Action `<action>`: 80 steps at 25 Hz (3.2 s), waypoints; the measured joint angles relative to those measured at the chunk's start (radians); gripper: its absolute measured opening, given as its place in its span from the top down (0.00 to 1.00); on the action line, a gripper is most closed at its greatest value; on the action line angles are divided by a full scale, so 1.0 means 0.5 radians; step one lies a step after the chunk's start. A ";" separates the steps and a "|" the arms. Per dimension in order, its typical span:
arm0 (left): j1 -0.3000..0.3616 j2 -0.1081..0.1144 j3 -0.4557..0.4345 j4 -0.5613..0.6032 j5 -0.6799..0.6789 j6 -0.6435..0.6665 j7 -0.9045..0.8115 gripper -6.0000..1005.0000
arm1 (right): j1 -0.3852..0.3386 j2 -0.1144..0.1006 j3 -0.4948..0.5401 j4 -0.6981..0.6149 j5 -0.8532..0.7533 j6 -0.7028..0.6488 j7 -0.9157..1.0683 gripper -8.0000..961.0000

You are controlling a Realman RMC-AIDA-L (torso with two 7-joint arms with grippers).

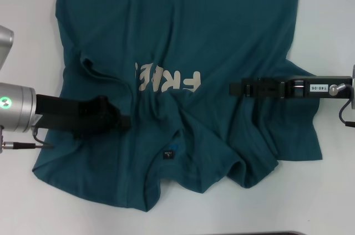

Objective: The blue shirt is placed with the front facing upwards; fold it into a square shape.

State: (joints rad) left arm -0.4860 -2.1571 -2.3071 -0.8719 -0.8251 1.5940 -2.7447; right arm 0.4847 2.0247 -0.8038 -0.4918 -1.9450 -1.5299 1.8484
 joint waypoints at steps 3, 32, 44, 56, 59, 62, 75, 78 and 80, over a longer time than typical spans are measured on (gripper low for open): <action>0.000 0.007 0.000 0.024 0.001 0.003 0.000 0.99 | 0.000 0.000 0.000 -0.001 0.000 0.001 0.006 0.02; -0.072 0.111 -0.506 0.376 -0.527 0.684 0.991 0.65 | 0.005 -0.003 0.002 -0.019 0.011 0.014 0.006 0.02; 0.109 0.089 -0.330 0.378 -0.528 0.678 1.577 0.29 | 0.003 0.004 0.087 -0.012 0.009 -0.006 0.017 0.02; 0.156 0.085 -0.528 0.609 -0.511 0.566 1.646 0.25 | -0.107 -0.217 0.078 -0.028 -0.098 -0.132 0.400 0.02; 0.152 0.086 -0.547 0.604 -0.511 0.561 1.569 0.25 | -0.121 -0.286 0.087 -0.058 -0.234 -0.161 0.560 0.02; 0.139 0.089 -0.551 0.598 -0.514 0.559 1.524 0.25 | -0.123 -0.311 0.121 -0.128 -0.418 -0.154 0.736 0.02; 0.145 0.090 -0.603 0.598 -0.519 0.550 1.516 0.25 | -0.129 -0.300 0.337 -0.221 -0.519 -0.268 0.783 0.02; 0.140 0.090 -0.604 0.599 -0.519 0.549 1.516 0.25 | -0.150 -0.303 0.345 -0.257 -0.543 -0.281 0.799 0.02; 0.138 0.090 -0.604 0.599 -0.519 0.546 1.516 0.25 | -0.159 -0.303 0.364 -0.273 -0.586 -0.282 0.809 0.02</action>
State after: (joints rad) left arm -0.4170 -2.1123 -2.6093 -0.5721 -1.0846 1.8671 -1.9865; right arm 0.4052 1.8731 -0.6215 -0.6284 -2.2378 -1.6710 2.2527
